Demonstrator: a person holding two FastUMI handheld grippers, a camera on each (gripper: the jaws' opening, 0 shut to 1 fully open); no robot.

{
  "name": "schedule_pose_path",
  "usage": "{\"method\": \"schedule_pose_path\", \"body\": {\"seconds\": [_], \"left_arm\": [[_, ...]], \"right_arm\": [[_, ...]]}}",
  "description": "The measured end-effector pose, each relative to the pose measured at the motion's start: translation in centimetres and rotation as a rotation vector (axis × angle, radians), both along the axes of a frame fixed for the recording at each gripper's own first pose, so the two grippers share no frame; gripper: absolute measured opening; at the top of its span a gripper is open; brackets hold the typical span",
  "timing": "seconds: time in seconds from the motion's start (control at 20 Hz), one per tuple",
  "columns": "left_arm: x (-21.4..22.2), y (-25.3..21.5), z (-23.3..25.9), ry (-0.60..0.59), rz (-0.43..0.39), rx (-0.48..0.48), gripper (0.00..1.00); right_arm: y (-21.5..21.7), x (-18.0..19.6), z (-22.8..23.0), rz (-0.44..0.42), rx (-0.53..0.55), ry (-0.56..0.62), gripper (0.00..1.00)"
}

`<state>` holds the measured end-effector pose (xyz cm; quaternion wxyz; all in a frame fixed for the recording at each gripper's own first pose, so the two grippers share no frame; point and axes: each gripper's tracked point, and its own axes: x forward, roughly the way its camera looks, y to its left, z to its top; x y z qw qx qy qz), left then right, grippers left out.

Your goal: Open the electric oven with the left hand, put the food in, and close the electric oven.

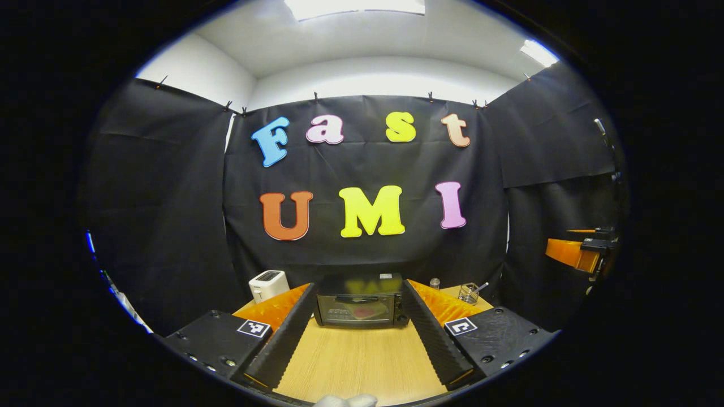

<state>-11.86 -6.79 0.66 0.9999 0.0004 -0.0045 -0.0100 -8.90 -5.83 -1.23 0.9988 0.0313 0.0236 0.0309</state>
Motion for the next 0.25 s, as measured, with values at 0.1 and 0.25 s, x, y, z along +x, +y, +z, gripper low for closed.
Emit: {"method": "schedule_pose_path", "body": {"seconds": [0.1,0.25], "left_arm": [[0.53,0.53,0.39,-0.014,-0.015,0.001,0.96],[0.71,1.22,0.42,-0.014,-0.026,0.016,0.96]], "right_arm": [[-0.16,-0.12,0.48,-0.032,-0.006,-0.015,0.99],[-0.06,-0.46,0.72,-0.060,0.010,-0.016,0.99]]}}
